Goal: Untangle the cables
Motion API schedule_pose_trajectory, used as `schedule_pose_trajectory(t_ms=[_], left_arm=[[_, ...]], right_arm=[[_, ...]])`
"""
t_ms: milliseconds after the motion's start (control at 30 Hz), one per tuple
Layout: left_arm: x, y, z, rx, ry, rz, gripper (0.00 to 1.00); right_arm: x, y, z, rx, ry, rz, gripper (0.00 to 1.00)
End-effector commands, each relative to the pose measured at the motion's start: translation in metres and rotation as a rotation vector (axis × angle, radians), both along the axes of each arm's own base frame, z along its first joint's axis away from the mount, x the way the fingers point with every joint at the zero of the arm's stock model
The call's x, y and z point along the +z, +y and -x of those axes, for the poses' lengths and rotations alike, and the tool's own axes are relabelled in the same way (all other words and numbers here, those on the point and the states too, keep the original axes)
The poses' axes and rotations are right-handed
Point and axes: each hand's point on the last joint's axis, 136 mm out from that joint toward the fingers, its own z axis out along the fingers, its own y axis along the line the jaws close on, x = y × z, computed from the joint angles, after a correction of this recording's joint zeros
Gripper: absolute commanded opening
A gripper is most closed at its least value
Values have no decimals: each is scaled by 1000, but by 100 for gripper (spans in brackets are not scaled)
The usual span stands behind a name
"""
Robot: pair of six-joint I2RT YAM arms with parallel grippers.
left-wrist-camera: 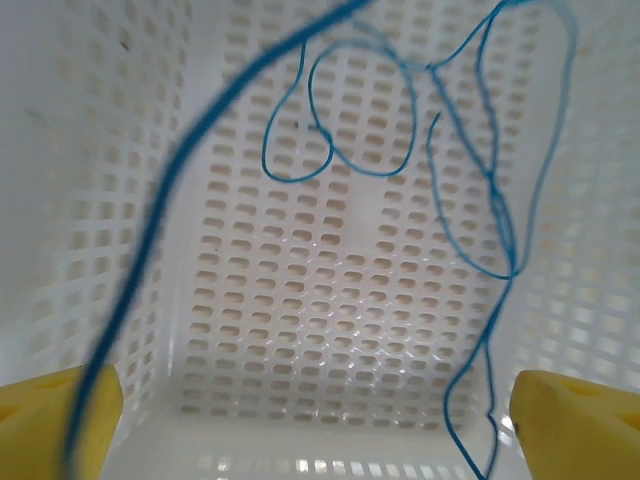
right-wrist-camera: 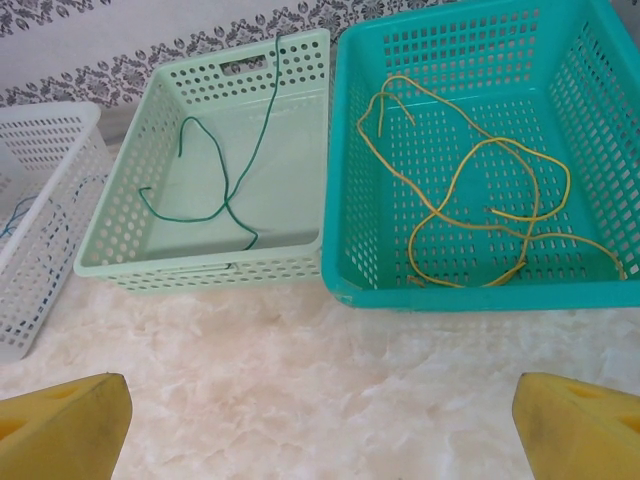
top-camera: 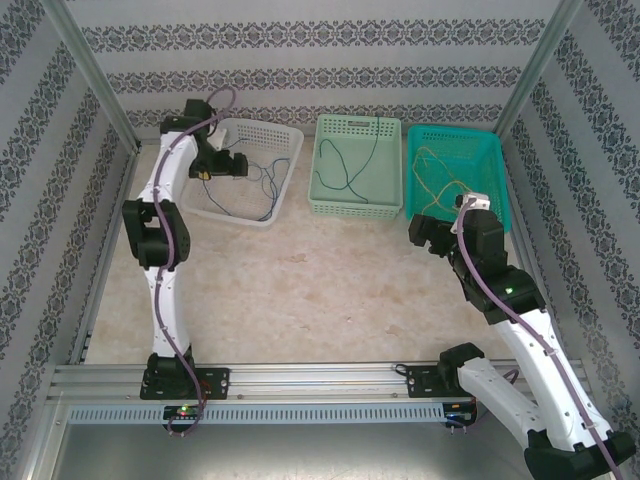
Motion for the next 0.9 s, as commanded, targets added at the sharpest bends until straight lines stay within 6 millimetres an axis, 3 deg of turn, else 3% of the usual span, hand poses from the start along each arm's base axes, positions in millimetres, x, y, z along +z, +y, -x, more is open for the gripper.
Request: schedule_pose_trajectory(t_ms=[0, 133, 367, 600, 767, 867], left_arm=[[50, -2, 6, 18, -94, -1, 100], [68, -1, 13, 26, -118, -11, 100], [80, 3, 23, 48, -128, -22, 100], [101, -1, 38, 91, -274, 30, 100], [104, 10, 62, 144, -424, -1, 100], [93, 20, 82, 181, -485, -43, 100]], right_arm=[[3, 0, 0, -1, -7, -18, 98], [5, 1, 0, 3, -15, -24, 98], [3, 0, 2, 4, -16, -23, 98], [-9, -5, 2, 0, -34, 26, 98], [-22, -17, -6, -14, -89, 168, 98], [-38, -25, -15, -22, -113, 278, 98]])
